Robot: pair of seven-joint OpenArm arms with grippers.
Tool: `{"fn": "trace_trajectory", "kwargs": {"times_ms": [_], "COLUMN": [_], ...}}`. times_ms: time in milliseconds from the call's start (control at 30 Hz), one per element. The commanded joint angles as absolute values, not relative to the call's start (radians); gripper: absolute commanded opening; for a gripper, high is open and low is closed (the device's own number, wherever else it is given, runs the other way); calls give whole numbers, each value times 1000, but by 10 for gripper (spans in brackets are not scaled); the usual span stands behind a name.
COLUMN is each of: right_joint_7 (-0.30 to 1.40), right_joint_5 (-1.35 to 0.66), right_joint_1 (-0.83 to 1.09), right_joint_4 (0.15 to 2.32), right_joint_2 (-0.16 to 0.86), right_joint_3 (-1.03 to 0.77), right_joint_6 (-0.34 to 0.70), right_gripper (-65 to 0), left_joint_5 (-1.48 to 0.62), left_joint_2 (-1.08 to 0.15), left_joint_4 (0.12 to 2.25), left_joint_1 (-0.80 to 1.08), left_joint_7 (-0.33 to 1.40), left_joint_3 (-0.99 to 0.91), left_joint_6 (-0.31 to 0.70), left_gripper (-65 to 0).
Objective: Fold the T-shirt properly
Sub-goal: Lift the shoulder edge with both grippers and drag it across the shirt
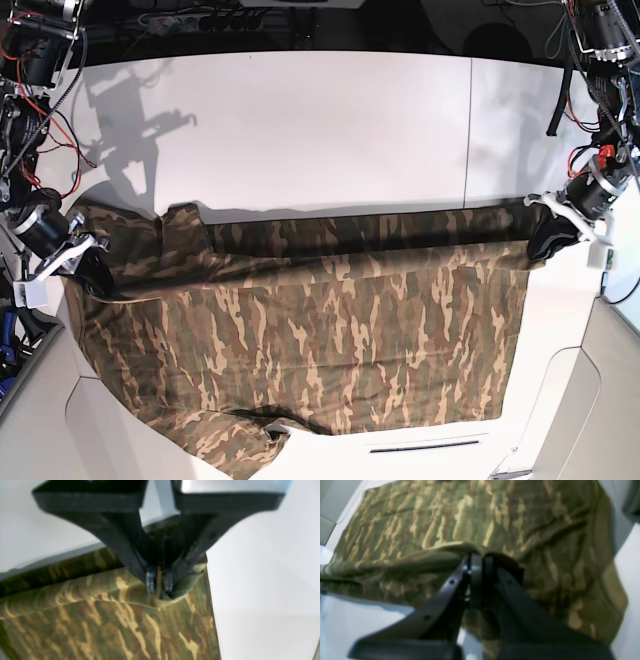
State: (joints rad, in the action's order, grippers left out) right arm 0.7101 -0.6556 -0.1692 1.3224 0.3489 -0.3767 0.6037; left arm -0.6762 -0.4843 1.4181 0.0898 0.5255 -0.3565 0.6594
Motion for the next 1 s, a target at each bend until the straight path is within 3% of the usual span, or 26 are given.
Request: {"fn": "trace_trajectory", "kwargs": {"times_ms": [0,100,300,333,433,500,700,967], "right_joint_7": [673,658,636,633,632,633,727,783], "right_joint_5": [-669,-664,-624,-624,-614,-597,-595,-658], "right_joint_1": [-221,-279,-344,-343,-339,-337,-337,-299], "right_joint_4": [1317,1251,1152,1144,1125,1124,1172,1240], "right_joint_2": [368,368,362,362,363,363,369,402], "right_joint_3": [-377,-364,-348,-348,-348,-349,-435,-649], "right_joint_6": [598,598,598,598,598,594,591,587], "right_gripper": [-650,-650,-650,-650,-376,-277,-275,-275], "left_joint_5": [-672,-640,-639,-639,-639,-638,-674,-805], "left_joint_2": [-507,-507,-505,-502,-490,-484,-485,-488], "left_joint_4": [1417,1374,1341,1341,1341,1341,1349,1349], "left_joint_1": [56,7,-36,-36,-35,-35,-35,-14], "left_joint_7": [490,469,469,470,480,482,675,783], "left_joint_3": [-354,-333,-333,-333,-333,-333,-382,-563], "left_joint_6": [625,553,553,553,553,553,486,554], "left_gripper": [-650,-650,-650,-620,-447,-387,-383,-383]}}
